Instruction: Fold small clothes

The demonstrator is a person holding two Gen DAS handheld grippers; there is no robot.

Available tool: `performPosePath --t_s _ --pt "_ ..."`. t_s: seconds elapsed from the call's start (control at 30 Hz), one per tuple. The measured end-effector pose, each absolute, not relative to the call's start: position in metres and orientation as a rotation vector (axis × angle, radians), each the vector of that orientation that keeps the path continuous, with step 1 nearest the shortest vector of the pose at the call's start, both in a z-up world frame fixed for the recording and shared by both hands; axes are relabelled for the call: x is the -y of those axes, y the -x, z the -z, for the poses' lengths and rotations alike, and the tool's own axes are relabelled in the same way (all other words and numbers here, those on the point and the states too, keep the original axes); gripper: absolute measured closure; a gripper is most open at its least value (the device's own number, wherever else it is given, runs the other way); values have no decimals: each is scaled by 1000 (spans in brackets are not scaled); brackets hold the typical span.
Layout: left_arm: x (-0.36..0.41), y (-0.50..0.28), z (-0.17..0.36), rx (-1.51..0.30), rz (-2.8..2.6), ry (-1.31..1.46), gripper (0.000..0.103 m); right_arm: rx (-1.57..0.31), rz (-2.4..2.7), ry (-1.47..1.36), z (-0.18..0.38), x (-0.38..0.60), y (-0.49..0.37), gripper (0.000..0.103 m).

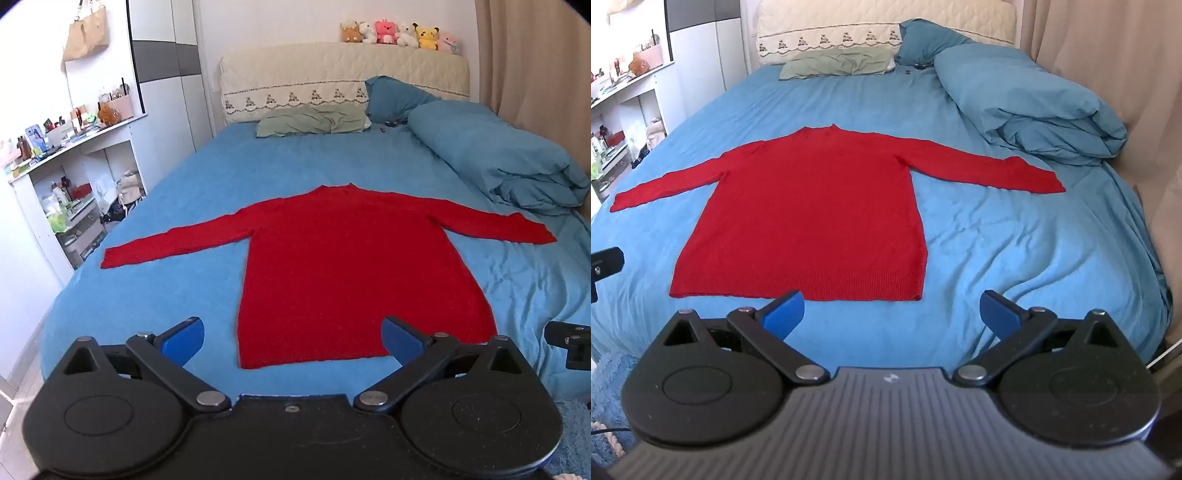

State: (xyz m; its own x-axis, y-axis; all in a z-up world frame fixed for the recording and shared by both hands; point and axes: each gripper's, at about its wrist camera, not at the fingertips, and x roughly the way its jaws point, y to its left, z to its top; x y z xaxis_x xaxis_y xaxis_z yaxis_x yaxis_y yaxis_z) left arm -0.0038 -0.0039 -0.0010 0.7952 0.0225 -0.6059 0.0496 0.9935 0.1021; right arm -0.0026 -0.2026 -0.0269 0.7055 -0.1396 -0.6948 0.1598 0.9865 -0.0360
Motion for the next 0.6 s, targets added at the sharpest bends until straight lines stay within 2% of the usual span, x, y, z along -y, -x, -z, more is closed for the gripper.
performPosePath --t_s 0.6 --pt "2 9 -8 -638 -6 -102 0 -765 165 -29 26 200 9 0"
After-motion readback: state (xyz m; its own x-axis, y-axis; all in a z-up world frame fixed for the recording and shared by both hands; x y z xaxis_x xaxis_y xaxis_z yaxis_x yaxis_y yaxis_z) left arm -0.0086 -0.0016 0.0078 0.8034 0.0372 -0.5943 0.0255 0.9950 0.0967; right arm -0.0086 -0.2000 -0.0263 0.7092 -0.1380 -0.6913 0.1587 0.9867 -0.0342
